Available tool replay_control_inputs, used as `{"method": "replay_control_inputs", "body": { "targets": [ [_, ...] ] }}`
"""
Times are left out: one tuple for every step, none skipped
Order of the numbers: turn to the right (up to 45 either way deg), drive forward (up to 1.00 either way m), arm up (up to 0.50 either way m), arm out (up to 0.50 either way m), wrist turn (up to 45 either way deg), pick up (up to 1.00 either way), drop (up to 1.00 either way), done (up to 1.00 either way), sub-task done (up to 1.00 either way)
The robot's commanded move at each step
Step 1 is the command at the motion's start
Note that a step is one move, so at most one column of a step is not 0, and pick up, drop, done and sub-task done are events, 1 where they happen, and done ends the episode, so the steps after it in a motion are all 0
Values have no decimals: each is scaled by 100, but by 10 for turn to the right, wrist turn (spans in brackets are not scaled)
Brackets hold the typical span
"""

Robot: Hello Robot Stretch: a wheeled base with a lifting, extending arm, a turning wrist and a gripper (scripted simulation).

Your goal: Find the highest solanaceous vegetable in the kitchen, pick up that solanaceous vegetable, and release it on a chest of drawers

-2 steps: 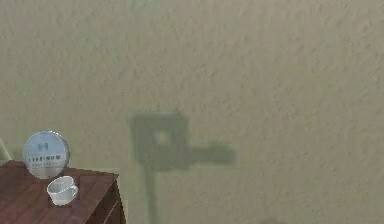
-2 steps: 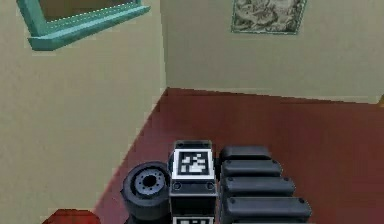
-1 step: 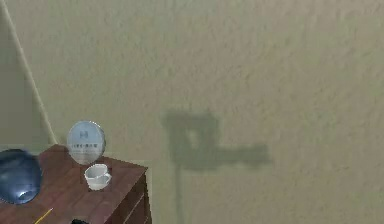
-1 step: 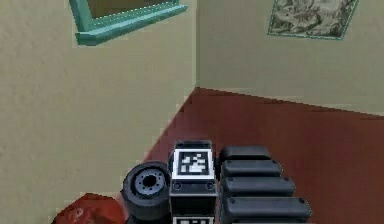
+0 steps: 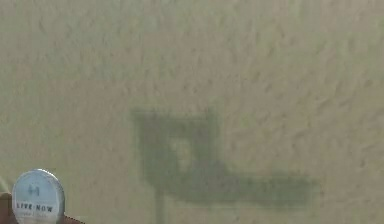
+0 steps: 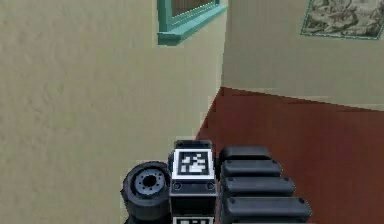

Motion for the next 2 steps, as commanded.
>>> {"method": "replay_control_inputs", "body": {
  "targets": [
    [450,0,0,0,0,0,0,0,0],
    [-450,0,0,0,0,0,0,0,0]
  ]
}}
